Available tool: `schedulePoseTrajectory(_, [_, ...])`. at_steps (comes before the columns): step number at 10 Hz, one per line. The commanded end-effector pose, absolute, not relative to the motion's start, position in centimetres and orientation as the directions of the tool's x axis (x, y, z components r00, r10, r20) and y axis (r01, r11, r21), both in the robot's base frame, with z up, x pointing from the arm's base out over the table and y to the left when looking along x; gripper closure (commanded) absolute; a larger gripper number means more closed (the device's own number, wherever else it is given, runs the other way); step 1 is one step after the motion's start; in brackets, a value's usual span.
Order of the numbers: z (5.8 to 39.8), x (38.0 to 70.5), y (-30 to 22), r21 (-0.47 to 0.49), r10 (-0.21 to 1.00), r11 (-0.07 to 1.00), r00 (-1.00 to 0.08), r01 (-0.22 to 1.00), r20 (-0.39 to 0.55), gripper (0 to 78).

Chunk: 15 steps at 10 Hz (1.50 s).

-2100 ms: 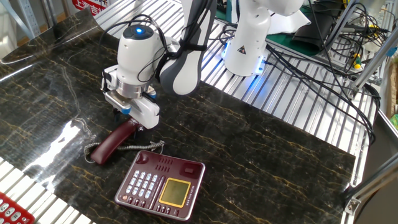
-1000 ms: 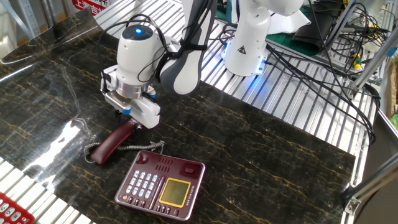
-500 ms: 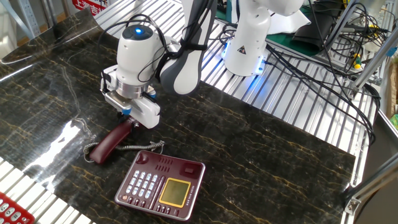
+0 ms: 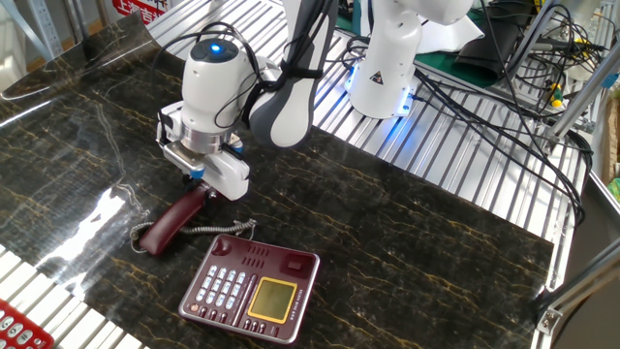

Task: Place the handset of the telephone on the corresponding phone cradle

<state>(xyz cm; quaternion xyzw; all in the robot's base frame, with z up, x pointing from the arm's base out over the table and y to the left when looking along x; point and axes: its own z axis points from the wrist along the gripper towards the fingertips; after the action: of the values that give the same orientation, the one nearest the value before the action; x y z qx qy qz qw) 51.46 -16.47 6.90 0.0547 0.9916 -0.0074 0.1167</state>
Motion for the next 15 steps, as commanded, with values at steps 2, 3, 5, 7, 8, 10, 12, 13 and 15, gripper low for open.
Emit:
schedulePoseTrajectory(2, [13.9, 53.3, -15.5, 0.001, 0.109, 0.994, -0.979, 0.11, -0.172, 76.4])
schedulePoseTrajectory(3, [14.2, 53.6, -14.9, 0.002, 0.116, 0.993, -0.979, 0.117, -0.17, 76.4])
schedulePoseTrajectory(5, [14.8, 54.0, -14.0, 0.004, 0.135, 0.991, -0.978, 0.136, -0.159, 76.4])
schedulePoseTrajectory(7, [15.7, 54.3, -12.5, 0.018, 0.179, 0.984, -0.975, 0.178, -0.131, 76.4])
schedulePoseTrajectory(8, [16.1, 54.4, -12.0, 0.019, 0.193, 0.981, -0.973, 0.192, -0.127, 76.4])
schedulePoseTrajectory(10, [17.2, 54.2, -9.2, 0.033, 0.272, 0.962, -0.954, 0.27, -0.129, 76.4])
schedulePoseTrajectory(12, [17.6, 53.8, -6.7, 0.041, 0.353, 0.936, -0.926, 0.35, -0.132, 76.4])
schedulePoseTrajectory(13, [17.9, 53.7, -5.7, 0.047, 0.391, 0.92, -0.911, 0.388, -0.133, 76.4])
schedulePoseTrajectory(15, [18.4, 53.5, -4.4, 0.058, 0.456, 0.89, -0.881, 0.452, -0.128, 76.4])
